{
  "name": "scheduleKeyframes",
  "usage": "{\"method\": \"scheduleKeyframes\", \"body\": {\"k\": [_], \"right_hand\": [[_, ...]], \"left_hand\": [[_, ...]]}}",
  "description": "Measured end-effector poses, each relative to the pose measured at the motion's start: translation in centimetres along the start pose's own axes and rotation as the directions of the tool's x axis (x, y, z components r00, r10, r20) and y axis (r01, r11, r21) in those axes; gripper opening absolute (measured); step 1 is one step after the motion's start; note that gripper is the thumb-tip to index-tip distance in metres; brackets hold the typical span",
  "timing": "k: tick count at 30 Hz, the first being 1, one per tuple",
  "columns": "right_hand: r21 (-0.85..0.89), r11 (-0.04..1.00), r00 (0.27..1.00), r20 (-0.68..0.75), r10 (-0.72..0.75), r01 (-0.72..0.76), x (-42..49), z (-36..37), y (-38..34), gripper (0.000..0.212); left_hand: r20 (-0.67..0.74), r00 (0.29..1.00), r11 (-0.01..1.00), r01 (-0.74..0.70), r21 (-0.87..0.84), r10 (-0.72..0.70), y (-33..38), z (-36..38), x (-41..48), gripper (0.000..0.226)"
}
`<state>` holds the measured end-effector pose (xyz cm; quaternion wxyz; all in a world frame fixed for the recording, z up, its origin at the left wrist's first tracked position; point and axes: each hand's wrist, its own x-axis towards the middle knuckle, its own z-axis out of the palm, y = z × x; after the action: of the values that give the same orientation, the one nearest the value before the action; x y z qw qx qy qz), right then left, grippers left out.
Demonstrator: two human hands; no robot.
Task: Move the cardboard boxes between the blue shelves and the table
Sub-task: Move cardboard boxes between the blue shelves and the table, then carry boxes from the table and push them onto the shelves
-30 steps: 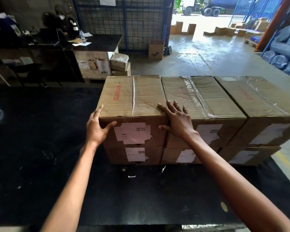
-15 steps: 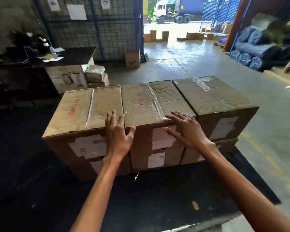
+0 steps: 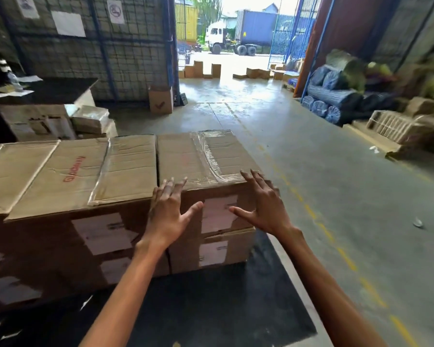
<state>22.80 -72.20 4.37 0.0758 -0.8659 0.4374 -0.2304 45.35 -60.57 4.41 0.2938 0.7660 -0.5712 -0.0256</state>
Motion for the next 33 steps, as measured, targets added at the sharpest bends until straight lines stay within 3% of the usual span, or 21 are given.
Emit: {"method": "scheduleKeyframes", "body": {"k": [10, 15, 18, 22, 25, 27, 30, 33], "right_hand": [[0.156, 0.988, 0.999, 0.045, 0.013, -0.020, 3.1, 1.9, 6.3, 0.111], [0.276, 0.961, 1.000, -0.010, -0.005, 0.008, 3.3, 2.5, 8.4, 0.082], [0.323, 0.946, 0.999, -0.043, -0.013, 0.026, 3.3, 2.4, 9.8, 0.077], [0.381, 0.925, 0.996, -0.083, 0.019, 0.014, 3.3, 2.2, 11.4, 0.077], [0.415, 0.909, 0.994, -0.110, -0.006, 0.051, 3.2, 2.9, 11.9, 0.081], [0.486, 0.873, 0.994, -0.103, 0.027, 0.026, 3.1, 3.7, 11.7, 0.095], [0.720, 0.684, 0.992, 0.050, 0.119, -0.118, 2.6, 5.1, 11.9, 0.133], [0.819, 0.507, 0.962, 0.206, 0.178, -0.269, 2.4, 7.3, 12.8, 0.132]], "left_hand": [[-0.059, 0.988, 0.978, 0.151, 0.142, -0.144, 1.4, 1.7, 1.7, 0.089], [-0.088, 0.988, 0.972, 0.145, 0.187, -0.130, 2.0, 2.9, 1.5, 0.090], [-0.147, 0.986, 0.981, 0.097, 0.168, -0.072, 2.4, 3.5, 1.4, 0.084], [-0.299, 0.953, 0.996, 0.017, -0.085, -0.042, 2.8, 5.2, 0.6, 0.085], [-0.411, 0.896, 0.945, 0.031, -0.327, -0.171, 2.7, 7.2, -0.9, 0.103], [-0.421, 0.844, 0.867, 0.097, -0.489, -0.331, 2.6, 8.7, -1.8, 0.113], [-0.353, 0.788, 0.754, 0.202, -0.625, -0.504, 2.1, 10.7, -2.7, 0.114], [-0.238, 0.791, 0.692, 0.294, -0.659, -0.563, 1.0, 11.3, -2.1, 0.110]]}}
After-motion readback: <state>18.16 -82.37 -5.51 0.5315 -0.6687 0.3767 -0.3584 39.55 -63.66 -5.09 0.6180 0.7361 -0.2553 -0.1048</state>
